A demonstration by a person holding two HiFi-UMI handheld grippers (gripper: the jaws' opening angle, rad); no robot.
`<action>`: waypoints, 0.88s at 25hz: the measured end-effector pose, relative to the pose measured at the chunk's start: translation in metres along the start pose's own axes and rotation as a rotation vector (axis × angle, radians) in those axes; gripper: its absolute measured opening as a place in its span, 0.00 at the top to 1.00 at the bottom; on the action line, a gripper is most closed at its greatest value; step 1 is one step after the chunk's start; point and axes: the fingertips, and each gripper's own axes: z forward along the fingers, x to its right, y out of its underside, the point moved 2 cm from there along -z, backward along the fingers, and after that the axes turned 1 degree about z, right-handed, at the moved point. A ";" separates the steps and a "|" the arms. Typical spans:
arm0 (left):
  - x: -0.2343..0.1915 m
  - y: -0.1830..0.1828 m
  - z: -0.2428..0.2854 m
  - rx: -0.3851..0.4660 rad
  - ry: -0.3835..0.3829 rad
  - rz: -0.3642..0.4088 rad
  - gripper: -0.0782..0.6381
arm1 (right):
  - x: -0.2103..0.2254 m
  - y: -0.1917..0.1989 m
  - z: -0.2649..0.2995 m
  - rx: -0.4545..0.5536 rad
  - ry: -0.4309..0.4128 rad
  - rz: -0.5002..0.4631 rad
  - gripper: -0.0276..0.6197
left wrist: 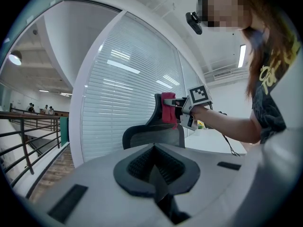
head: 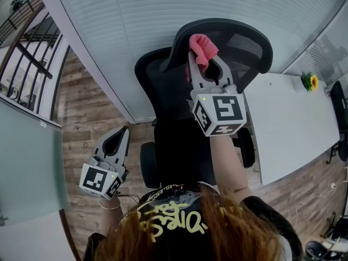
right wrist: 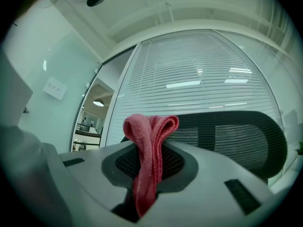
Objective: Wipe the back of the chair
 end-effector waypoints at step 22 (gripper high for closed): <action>0.008 -0.003 0.000 -0.005 0.014 0.004 0.90 | -0.031 -0.004 -0.003 0.023 -0.077 0.055 0.86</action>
